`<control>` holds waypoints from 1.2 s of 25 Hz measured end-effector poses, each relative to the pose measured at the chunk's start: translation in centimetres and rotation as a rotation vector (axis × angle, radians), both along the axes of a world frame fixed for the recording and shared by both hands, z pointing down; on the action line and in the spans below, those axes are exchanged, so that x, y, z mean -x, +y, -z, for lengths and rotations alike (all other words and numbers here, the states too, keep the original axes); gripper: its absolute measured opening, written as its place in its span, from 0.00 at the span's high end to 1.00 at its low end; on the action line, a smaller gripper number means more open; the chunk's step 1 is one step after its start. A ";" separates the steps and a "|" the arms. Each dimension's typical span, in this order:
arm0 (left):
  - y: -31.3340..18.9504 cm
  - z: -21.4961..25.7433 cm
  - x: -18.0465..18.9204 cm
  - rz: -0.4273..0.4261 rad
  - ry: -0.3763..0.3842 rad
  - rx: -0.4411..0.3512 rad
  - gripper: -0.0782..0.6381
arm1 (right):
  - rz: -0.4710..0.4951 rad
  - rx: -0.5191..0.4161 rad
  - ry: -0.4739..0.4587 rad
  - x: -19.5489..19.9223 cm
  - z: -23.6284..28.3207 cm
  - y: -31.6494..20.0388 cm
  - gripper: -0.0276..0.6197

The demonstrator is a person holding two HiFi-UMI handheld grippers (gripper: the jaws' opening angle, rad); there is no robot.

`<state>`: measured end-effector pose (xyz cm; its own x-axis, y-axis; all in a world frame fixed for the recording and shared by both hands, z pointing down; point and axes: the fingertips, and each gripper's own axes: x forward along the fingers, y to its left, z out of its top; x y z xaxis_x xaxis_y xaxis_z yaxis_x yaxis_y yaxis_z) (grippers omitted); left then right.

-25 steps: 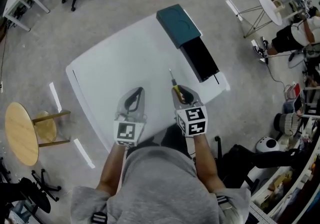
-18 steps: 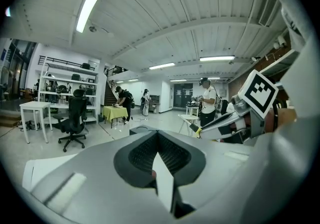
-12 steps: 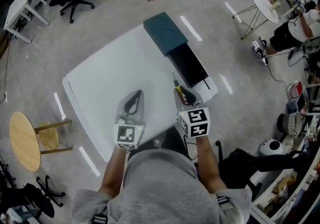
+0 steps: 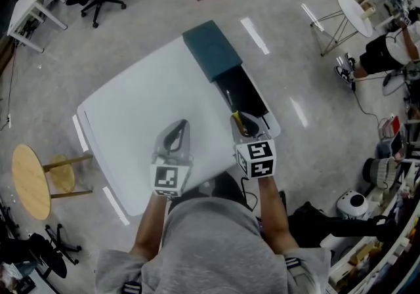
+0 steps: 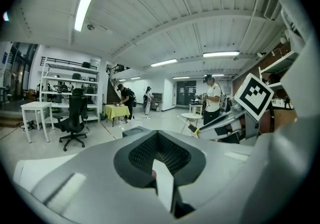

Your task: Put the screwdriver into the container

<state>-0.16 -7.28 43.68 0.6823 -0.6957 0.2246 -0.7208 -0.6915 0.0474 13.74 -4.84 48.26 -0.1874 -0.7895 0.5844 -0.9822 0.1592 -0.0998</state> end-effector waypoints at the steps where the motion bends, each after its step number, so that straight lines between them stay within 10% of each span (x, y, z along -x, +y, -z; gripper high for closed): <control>1: -0.3 -0.2 -0.4 0.006 -0.001 0.004 0.87 | 0.004 0.005 -0.001 -0.4 -0.2 -0.4 0.84; 30: -4.0 -9.8 -4.6 0.214 -0.070 0.209 0.88 | 0.221 0.304 -0.029 -4.7 -14.5 -8.2 0.84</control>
